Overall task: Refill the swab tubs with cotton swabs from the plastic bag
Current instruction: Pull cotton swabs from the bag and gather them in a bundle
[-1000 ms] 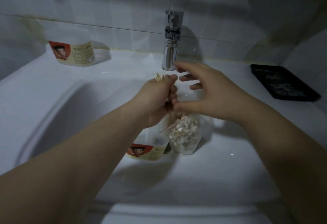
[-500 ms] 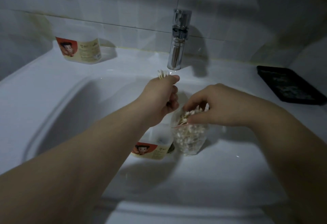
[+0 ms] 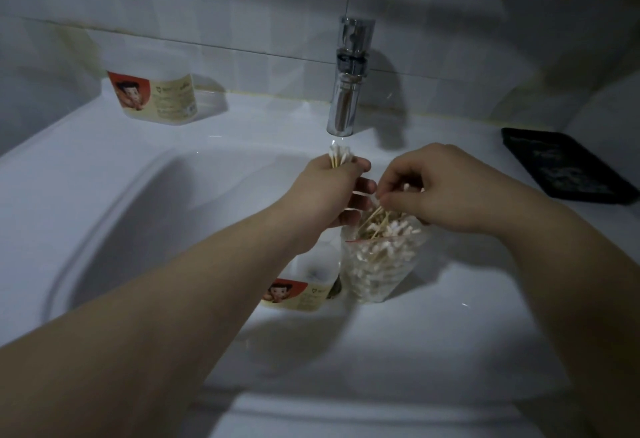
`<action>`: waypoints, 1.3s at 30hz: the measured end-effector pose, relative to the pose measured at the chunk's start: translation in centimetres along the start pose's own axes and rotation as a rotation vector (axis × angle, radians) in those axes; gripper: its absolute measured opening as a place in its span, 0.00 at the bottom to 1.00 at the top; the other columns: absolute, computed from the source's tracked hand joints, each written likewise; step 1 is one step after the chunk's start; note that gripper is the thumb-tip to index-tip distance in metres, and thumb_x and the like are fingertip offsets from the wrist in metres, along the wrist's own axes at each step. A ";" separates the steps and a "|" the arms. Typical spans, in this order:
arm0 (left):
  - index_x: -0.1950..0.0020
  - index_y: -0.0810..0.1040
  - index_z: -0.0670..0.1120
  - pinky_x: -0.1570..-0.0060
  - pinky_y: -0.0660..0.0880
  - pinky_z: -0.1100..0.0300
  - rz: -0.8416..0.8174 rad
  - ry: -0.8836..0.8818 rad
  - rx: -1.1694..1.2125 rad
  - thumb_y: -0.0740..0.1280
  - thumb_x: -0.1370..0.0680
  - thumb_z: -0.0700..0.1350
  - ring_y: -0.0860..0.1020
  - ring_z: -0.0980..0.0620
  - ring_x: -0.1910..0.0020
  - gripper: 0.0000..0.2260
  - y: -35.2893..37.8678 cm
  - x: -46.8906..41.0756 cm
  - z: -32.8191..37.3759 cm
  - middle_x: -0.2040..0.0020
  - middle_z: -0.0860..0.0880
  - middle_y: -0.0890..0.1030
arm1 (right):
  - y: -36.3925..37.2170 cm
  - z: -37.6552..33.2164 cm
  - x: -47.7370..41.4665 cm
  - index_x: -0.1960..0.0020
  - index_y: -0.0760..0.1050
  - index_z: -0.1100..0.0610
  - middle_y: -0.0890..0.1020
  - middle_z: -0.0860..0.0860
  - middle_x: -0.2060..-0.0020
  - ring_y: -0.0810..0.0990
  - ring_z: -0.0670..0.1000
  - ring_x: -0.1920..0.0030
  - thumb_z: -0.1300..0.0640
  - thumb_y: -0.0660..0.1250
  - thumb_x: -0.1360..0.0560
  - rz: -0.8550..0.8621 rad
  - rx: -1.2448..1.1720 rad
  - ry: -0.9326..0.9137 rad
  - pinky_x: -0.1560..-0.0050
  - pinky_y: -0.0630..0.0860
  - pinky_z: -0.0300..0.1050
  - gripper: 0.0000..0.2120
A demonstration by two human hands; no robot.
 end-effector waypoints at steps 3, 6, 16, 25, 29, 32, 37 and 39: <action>0.45 0.79 0.46 0.66 0.74 0.59 -0.015 0.007 -0.036 0.62 0.16 0.45 0.79 0.49 0.63 0.07 0.3 0.0 -0.1 0.59 0.48 0.83 | -0.4 -0.1 0.0 0.58 0.83 0.46 0.82 0.45 0.66 0.79 0.40 0.70 0.54 0.74 0.25 0.028 -0.025 -0.007 0.63 0.75 0.41 0.04; 0.45 0.80 0.47 0.66 0.75 0.59 -0.017 0.010 -0.098 0.62 0.16 0.45 0.79 0.51 0.63 0.08 0.4 -0.1 -0.3 0.59 0.49 0.83 | -1.4 0.0 0.0 0.58 0.82 0.45 0.82 0.45 0.68 0.79 0.42 0.72 0.55 0.73 0.24 0.109 -0.092 -0.002 0.65 0.75 0.40 0.06; 0.52 0.83 0.54 0.58 0.75 0.56 -0.022 0.048 -0.220 0.63 0.17 0.46 0.81 0.49 0.56 0.10 0.8 0.4 -0.1 0.52 0.48 0.85 | -2.7 1.1 0.1 0.56 0.82 0.48 0.82 0.48 0.74 0.81 0.47 0.73 0.57 0.73 0.23 0.212 -0.194 0.043 0.62 0.77 0.43 0.05; 0.50 0.84 0.46 0.52 0.78 0.56 -0.093 0.221 -0.402 0.64 0.17 0.48 0.82 0.53 0.59 0.10 1.7 0.8 0.7 0.59 0.51 0.85 | -2.3 1.3 0.0 0.54 0.83 0.51 0.82 0.51 0.73 0.82 0.48 0.72 0.58 0.76 0.26 0.227 -0.312 0.073 0.63 0.75 0.39 0.04; 0.51 0.83 0.45 0.61 0.75 0.58 -0.075 0.260 -0.467 0.63 0.16 0.49 0.78 0.55 0.64 0.12 1.6 0.7 0.9 0.63 0.49 0.82 | -2.1 1.6 0.0 0.51 0.83 0.54 0.84 0.57 0.65 0.85 0.53 0.67 0.65 0.77 0.28 0.203 -0.469 0.097 0.59 0.82 0.44 0.09; 0.50 0.81 0.46 0.60 0.73 0.59 -0.045 0.224 -0.457 0.60 0.15 0.49 0.78 0.56 0.63 0.13 1.3 0.5 0.8 0.62 0.48 0.83 | -2.3 2.1 0.2 0.50 0.82 0.57 0.85 0.63 0.60 0.87 0.54 0.64 0.69 0.76 0.28 0.215 -0.595 0.131 0.60 0.82 0.39 0.11; 0.50 0.79 0.46 0.60 0.75 0.55 0.014 0.154 -0.322 0.59 0.15 0.52 0.77 0.46 0.61 0.14 0.5 -0.2 0.3 0.59 0.51 0.86 | -2.3 2.8 0.4 0.51 0.83 0.57 0.84 0.59 0.62 0.86 0.53 0.66 0.68 0.76 0.28 0.219 -0.602 0.162 0.60 0.82 0.39 0.09; 0.54 0.76 0.47 0.60 0.72 0.53 0.046 0.173 -0.256 0.59 0.15 0.51 0.74 0.47 0.63 0.12 0.0 -0.5 0.5 0.64 0.53 0.83 | -2.3 2.8 0.4 0.52 0.83 0.56 0.84 0.57 0.64 0.85 0.53 0.67 0.67 0.76 0.28 0.207 -0.596 0.164 0.60 0.82 0.40 0.09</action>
Point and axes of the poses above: each hand's wrist, its own x-axis away from the middle knuckle, its own y-axis out of the palm, z = x × y, the point moved 10 cm from there along -x, towards the middle knuckle
